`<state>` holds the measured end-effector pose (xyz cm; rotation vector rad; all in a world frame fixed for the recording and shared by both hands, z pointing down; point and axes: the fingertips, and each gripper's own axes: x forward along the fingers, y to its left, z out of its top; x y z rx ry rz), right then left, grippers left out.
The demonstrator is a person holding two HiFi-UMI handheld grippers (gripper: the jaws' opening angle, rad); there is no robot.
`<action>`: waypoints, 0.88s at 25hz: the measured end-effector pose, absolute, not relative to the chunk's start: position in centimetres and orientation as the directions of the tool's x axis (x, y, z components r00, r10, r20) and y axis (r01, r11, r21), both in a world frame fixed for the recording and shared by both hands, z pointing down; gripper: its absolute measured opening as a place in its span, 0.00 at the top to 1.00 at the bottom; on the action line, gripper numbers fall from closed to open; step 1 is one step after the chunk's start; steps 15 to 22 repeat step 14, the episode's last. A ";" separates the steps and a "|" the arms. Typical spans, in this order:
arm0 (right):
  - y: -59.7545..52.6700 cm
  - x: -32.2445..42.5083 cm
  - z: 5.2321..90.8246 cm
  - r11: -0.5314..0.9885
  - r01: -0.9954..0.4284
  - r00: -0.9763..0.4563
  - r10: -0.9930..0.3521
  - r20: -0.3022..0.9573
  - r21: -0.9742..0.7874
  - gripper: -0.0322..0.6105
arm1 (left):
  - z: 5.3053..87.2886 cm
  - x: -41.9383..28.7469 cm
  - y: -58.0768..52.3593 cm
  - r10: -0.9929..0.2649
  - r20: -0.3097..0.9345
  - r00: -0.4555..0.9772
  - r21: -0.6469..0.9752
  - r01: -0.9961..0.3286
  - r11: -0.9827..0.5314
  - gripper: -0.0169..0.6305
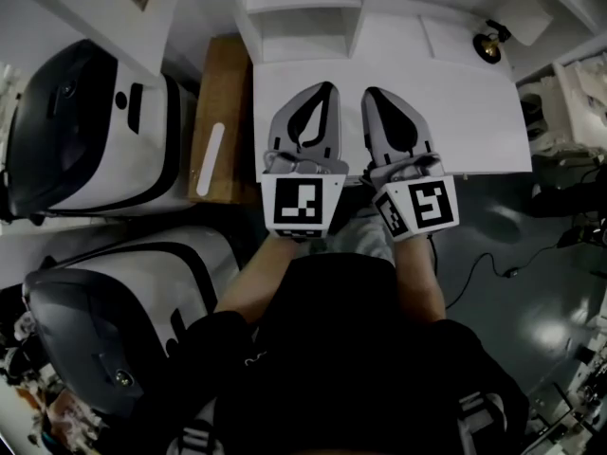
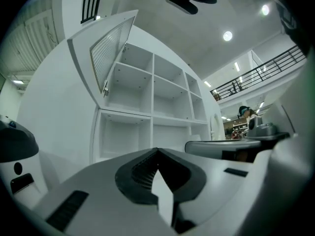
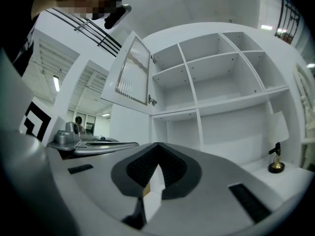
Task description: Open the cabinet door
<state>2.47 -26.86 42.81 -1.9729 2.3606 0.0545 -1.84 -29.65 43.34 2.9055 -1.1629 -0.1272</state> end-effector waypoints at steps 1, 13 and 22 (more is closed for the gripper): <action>-26.9 2.3 42.9 0.179 -0.984 -0.178 -0.982 -0.068 -0.011 0.92 | 43.5 -2.0 -29.8 -0.690 -0.069 0.721 0.036 -0.689 -0.724 0.96; -27.3 1.3 43.6 0.193 -0.981 -0.194 -0.981 -0.022 0.031 0.92 | 43.7 -1.8 -29.5 -0.679 -0.081 0.729 0.058 -0.677 -0.734 0.96; -27.3 1.1 43.7 0.199 -0.980 -0.199 -0.980 -0.017 0.031 0.92 | 43.7 -1.9 -29.4 -0.681 -0.081 0.728 0.065 -0.678 -0.733 0.96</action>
